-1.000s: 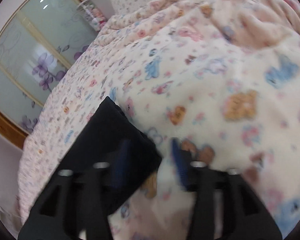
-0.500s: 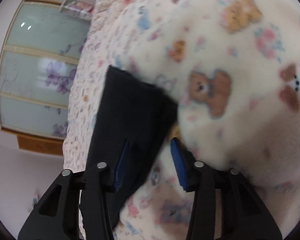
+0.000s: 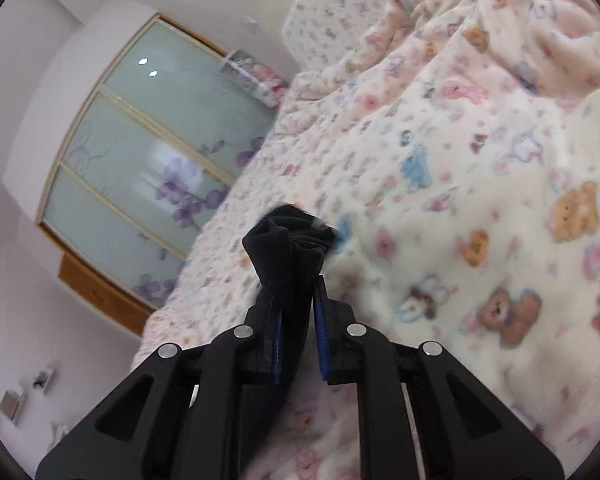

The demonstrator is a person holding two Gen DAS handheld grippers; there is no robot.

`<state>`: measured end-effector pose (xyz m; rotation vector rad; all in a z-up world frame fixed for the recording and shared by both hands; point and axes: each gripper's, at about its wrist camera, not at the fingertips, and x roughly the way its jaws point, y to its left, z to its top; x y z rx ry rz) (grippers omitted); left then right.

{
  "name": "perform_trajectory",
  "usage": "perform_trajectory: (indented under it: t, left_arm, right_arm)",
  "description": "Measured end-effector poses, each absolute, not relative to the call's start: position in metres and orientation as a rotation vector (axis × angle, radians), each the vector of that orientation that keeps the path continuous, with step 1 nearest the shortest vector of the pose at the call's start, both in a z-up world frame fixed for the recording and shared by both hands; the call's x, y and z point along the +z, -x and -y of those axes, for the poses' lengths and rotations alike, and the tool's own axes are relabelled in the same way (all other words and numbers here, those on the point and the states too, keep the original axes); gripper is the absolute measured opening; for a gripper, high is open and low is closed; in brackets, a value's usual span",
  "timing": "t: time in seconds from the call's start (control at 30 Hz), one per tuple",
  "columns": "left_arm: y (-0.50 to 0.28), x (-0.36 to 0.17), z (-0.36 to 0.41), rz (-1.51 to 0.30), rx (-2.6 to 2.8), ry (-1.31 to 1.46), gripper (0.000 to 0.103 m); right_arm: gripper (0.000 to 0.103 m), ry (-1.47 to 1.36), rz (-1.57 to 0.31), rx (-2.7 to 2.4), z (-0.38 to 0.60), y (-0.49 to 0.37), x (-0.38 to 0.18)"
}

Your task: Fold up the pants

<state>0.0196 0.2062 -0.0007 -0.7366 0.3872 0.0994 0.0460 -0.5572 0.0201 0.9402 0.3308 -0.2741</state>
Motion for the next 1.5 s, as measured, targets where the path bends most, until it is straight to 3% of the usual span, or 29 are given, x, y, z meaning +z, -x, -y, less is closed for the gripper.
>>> perform_trajectory:
  t: [0.13,0.53,0.63,0.77,1.17,1.5]
  left_arm:
    - [-0.02,-0.003,-0.209,-0.392,0.093,0.754,0.099]
    - [0.002,0.029,-0.216,-0.136,-0.033,0.746,0.101]
    - [-0.025,0.029,-0.214,-0.237,-0.15,0.746,0.101]
    - [-0.062,-0.018,-0.224,-0.577,0.045,0.816,0.099]
    - [-0.064,-0.005,-0.192,-0.615,0.081,0.599,0.101]
    - [-0.067,-0.012,-0.191,-0.629,0.106,0.569,0.101]
  right_arm:
    - [0.013,-1.271,-0.472,-0.35,0.584,-0.046,-0.055]
    - [0.013,-1.245,-0.418,-0.301,0.579,-0.039,-0.037]
    - [0.013,-1.224,-0.425,-0.31,0.579,-0.04,-0.035]
    - [0.013,-1.225,-0.431,-0.314,0.581,-0.042,-0.04]
    - [0.013,-1.19,-0.414,-0.313,0.579,-0.045,-0.032]
    - [0.014,-0.767,-0.33,-0.093,0.48,-0.071,0.065]
